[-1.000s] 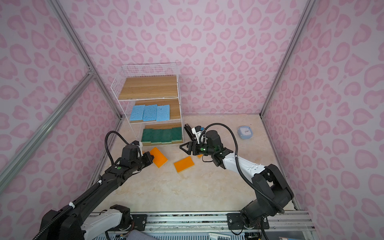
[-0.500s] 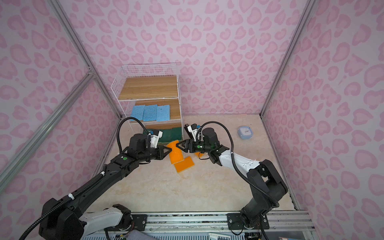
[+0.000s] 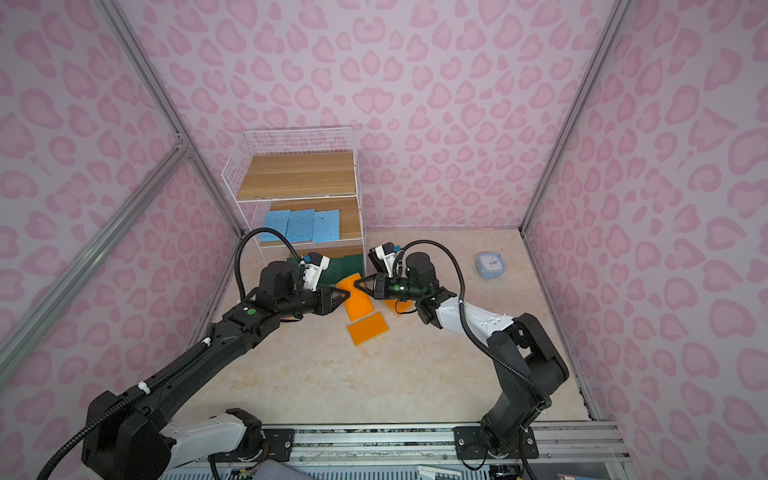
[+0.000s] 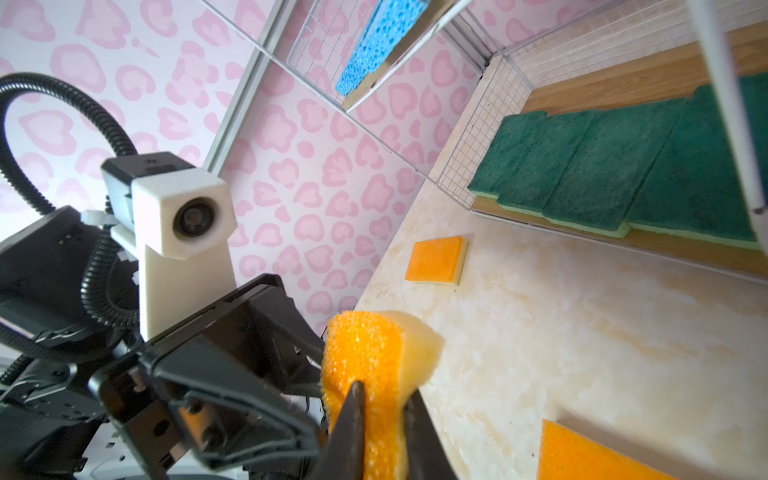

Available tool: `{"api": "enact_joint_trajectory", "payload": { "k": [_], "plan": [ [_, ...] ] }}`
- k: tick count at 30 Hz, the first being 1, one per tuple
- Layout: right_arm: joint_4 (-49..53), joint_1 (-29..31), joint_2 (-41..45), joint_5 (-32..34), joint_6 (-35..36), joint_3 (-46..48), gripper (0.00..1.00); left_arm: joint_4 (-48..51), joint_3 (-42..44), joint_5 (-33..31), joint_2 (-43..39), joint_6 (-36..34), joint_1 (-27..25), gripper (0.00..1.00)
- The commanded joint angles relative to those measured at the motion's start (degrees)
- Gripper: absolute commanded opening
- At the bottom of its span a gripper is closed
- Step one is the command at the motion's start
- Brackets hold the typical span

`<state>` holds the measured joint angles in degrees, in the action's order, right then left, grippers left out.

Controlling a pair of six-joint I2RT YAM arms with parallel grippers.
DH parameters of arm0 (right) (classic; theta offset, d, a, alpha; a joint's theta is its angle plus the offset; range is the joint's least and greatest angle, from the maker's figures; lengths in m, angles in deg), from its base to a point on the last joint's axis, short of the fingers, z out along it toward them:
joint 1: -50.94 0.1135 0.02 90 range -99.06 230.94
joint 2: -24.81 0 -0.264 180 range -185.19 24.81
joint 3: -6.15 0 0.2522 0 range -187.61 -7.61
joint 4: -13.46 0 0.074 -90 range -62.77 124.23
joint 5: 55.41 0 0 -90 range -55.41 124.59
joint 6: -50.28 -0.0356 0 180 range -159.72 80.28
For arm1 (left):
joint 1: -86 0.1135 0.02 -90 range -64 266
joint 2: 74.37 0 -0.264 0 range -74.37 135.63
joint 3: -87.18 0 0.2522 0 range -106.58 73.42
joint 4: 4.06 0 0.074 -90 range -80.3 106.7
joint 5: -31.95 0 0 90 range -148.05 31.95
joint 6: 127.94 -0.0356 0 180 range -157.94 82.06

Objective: Place and organize the cleaning sponges onto the shelf
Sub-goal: 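Carry the orange sponge with the left gripper toward the right gripper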

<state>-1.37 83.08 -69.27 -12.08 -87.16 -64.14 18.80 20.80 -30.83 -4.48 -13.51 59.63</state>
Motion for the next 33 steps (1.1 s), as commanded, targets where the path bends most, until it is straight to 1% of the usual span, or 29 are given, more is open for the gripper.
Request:
{"api": "enact_joint_trajectory", "payload": {
  "k": [1, 2, 3, 4, 7, 10, 12, 14, 18, 21, 24, 28, 33],
  "plan": [
    [-4.5, -0.1, 1.1, 2.4, -2.6, 1.5, 0.14, -3.3, -0.3, -0.4, -0.9, 1.4, -0.1, 0.5],
    [-4.8, -0.3, 2.1, 3.7, -3.1, 2.2, 0.12, -3.9, 0.1, -1.3, -1.5, 2.3, -0.1, 0.69],
    [-5.0, -0.6, 2.9, 5.3, -3.5, 3.0, 0.1, -4.8, 0.7, -2.6, -2.1, 3.2, -0.1, 0.9],
    [-5.0, -1.0, 4.0, 7.0, -4.1, 3.8, 0.08, -6.0, 1.3, -3.8, -2.9, 4.5, -0.1, 0.93],
    [-4.8, -2.0, 8.0, 15.2, -6.8, 6.8, 0.09, -13.3, 6.3, -8.8, -6.6, 11.0, -0.9, 0.93],
    [0.3, -1.8, 12.2, 26.9, -10.3, 8.8, 0.11, -21.5, 11.7, -16.0, -9.9, 17.3, -3.9, 0.92],
    [-2.4, -1.0, 14.2, 31.8, -12.7, 10.5, 0.13, -25.7, 13.8, -19.3, -10.5, 21.5, -6.5, 0.89],
    [-3.9, -0.3, 15.1, 34.8, -14.6, 11.0, 0.13, -27.1, 14.3, -23.2, -10.3, 24.9, -9.2, 0.87],
    [-8.9, 0.2, 15.4, 37.7, -19.1, 12.0, 0.11, -34.0, 16.7, -29.5, -11.7, 31.1, -14.1, 0.82],
    [-12.3, 0.1, 15.3, 39.1, -22.5, 12.6, 0.1, -38.8, 18.7, -34.8, -13.3, 33.6, -17.2, 0.79],
    [-14.3, 0.1, 15.2, 39.8, -24.9, 12.5, 0.09, -41.8, 19.3, -35.8, -13.0, 35.2, -18.5, 0.74],
    [-16.4, 0.7, 14.9, 41.6, -26.8, 12.2, 0.08, -45.5, 20.0, -37.1, -11.6, 36.9, -20.6, 0.62],
    [-19.4, 2.1, 14.0, 44.1, -28.1, 11.8, 0.08, -49.4, 19.7, -39.2, -9.5, 37.4, -23.3, 0.62]
  ]
}}
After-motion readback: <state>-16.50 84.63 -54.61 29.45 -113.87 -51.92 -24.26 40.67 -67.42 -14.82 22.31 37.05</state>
